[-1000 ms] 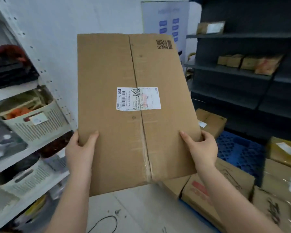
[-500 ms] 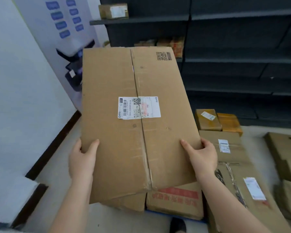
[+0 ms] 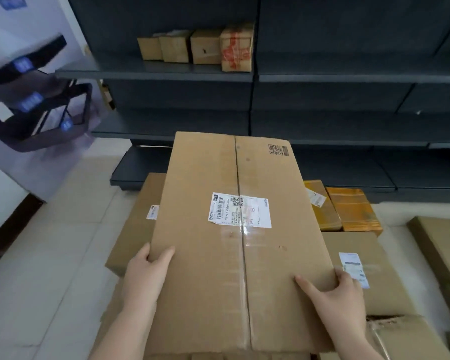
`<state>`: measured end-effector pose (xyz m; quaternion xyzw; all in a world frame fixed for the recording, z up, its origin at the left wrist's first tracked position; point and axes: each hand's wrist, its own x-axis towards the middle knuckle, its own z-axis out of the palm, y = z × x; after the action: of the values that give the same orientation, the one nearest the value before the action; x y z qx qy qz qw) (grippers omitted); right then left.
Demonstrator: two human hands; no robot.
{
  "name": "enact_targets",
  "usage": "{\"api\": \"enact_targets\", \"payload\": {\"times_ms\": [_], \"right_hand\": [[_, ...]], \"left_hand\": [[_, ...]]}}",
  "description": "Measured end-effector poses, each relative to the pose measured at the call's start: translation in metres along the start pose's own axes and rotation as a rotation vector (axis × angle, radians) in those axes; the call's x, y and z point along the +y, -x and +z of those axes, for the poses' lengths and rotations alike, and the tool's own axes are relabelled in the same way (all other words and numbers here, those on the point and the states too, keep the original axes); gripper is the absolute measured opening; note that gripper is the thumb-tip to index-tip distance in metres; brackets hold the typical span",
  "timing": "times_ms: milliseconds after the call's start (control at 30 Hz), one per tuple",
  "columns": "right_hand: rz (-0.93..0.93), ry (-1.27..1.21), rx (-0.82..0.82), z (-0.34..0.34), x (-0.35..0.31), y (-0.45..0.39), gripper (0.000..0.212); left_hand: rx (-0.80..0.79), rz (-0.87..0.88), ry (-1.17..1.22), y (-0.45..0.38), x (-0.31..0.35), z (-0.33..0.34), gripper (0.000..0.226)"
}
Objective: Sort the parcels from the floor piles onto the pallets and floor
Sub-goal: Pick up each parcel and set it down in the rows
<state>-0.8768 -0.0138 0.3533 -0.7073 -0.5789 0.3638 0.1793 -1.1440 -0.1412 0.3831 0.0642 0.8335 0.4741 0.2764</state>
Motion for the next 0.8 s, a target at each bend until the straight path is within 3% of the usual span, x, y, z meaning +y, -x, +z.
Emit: {"api": "enact_targets", "payload": {"times_ms": [67,267,367,433,500,600,800], "right_hand": [[0.034,0.039,-0.019,0.029,0.013,-0.038,0.091],[0.063,0.087,-0.069,0.094,0.026,-0.155,0.085],[0.089,0.224,-0.207,0.129,0.039,-0.197,0.082],[0.114,0.305,-0.251,0.154,0.064,-0.203,0.1],[0.105,0.262,-0.217,0.169,0.085,-0.198,0.111],[0.08,0.158,-0.151,0.176,0.099,-0.191,0.117],[0.086,0.192,-0.083,0.164,0.086,-0.217,0.107]], "left_hand": [[-0.051,0.018,-0.053,-0.039,-0.01,0.033,0.018],[-0.144,0.02,-0.112,-0.153,-0.043,0.118,0.015],[-0.244,0.028,-0.192,-0.192,-0.077,0.152,0.029],[-0.286,-0.041,-0.191,-0.195,-0.11,0.162,0.047],[-0.257,-0.093,-0.172,-0.19,-0.134,0.163,0.062],[-0.233,-0.051,-0.197,-0.182,-0.142,0.16,0.064],[-0.344,0.084,-0.203,-0.199,-0.112,0.184,0.071]]}}
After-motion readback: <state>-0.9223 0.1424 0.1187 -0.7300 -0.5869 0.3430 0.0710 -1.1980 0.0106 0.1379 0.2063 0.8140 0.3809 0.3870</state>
